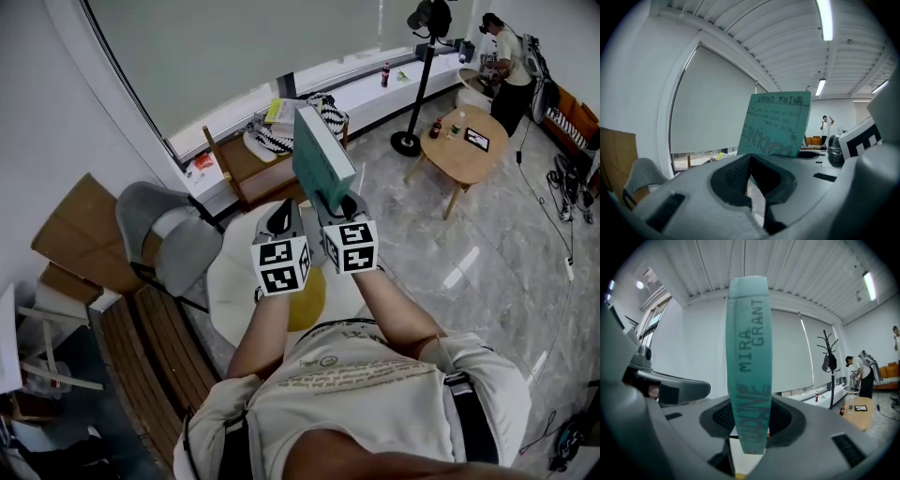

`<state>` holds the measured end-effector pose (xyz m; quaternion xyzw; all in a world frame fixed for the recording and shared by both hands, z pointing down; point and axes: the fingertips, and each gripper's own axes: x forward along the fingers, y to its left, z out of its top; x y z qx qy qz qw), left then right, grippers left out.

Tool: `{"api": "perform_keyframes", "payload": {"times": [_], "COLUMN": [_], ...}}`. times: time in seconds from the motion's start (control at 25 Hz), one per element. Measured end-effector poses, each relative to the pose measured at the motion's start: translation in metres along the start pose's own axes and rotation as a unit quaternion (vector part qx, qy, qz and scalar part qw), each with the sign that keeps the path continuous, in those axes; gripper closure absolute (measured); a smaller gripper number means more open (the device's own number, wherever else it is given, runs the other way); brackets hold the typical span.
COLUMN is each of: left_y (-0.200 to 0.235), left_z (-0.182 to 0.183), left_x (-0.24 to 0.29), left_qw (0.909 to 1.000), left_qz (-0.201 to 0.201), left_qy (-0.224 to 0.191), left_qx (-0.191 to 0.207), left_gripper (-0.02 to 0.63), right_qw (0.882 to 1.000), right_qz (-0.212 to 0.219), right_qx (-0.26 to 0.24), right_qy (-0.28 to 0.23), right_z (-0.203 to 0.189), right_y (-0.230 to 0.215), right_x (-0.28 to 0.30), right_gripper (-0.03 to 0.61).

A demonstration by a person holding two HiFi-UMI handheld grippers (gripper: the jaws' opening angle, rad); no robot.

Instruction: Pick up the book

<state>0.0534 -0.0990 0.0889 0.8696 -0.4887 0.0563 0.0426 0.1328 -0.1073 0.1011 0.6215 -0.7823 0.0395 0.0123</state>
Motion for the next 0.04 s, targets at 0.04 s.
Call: {"api": "perform_keyframes", "payload": {"times": [0.04], "left_y": [-0.0003], "left_z": [-0.0001], "left_x": [-0.0004], "left_qw": [1.0], "left_qz": [0.0], "left_qy": [0.0], "left_qx": [0.001], "left_gripper": [0.6], "right_qw": [1.0], "right_qz": [0.0], "right_qx": [0.0], "right_qy": [0.0], "right_z": [-0.0001], "right_y": [0.0], "right_x": [-0.0002], "right_gripper": [0.413]}}
